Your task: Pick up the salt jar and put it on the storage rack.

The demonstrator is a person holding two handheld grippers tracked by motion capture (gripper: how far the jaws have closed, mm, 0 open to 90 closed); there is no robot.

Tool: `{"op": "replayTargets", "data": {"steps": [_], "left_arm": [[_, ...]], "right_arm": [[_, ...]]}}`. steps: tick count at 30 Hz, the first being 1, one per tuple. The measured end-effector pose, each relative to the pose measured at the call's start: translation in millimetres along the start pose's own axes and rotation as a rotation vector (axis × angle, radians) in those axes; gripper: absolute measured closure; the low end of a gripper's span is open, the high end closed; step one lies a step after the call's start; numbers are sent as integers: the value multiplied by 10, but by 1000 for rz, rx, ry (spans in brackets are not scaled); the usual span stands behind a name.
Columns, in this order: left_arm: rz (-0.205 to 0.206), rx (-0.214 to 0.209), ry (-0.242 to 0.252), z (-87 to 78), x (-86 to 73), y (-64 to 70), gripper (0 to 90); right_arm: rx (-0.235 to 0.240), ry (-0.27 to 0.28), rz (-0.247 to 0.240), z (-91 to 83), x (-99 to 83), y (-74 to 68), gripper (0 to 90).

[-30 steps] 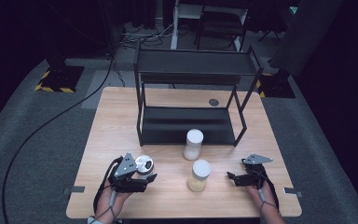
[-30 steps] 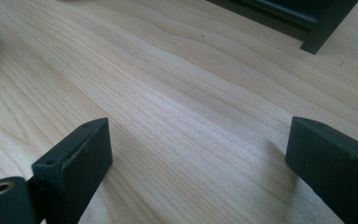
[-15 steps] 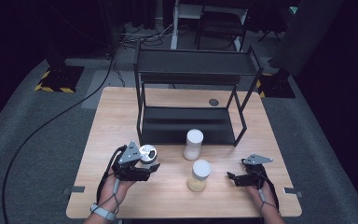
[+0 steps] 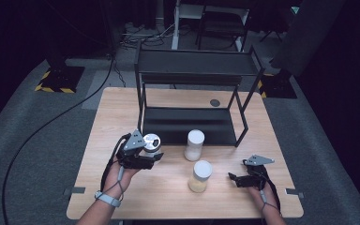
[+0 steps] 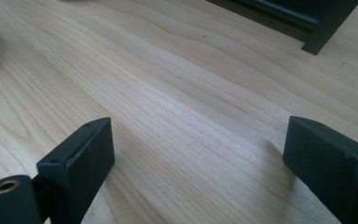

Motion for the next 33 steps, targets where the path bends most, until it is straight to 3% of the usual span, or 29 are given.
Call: {"op": "replayTargets", "data": {"steps": [19, 33], "left_arm": [[17, 49, -7, 255, 190, -291, 302], [-10, 50, -28, 559, 214, -438, 301]], "right_arm": [[1, 0, 0, -2, -2, -2, 83], [-1, 1, 1, -4, -5, -5, 86]]}}
Point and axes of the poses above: each handheld gripper's, and its own axes: z roughly forward along the jaws, x roughly out of its top, y roughly to its right, the point moved 7 cm from there along z, roughly forward along the jaws, and after that the axes turned 14 degrees about z, right-handed, at the moved point
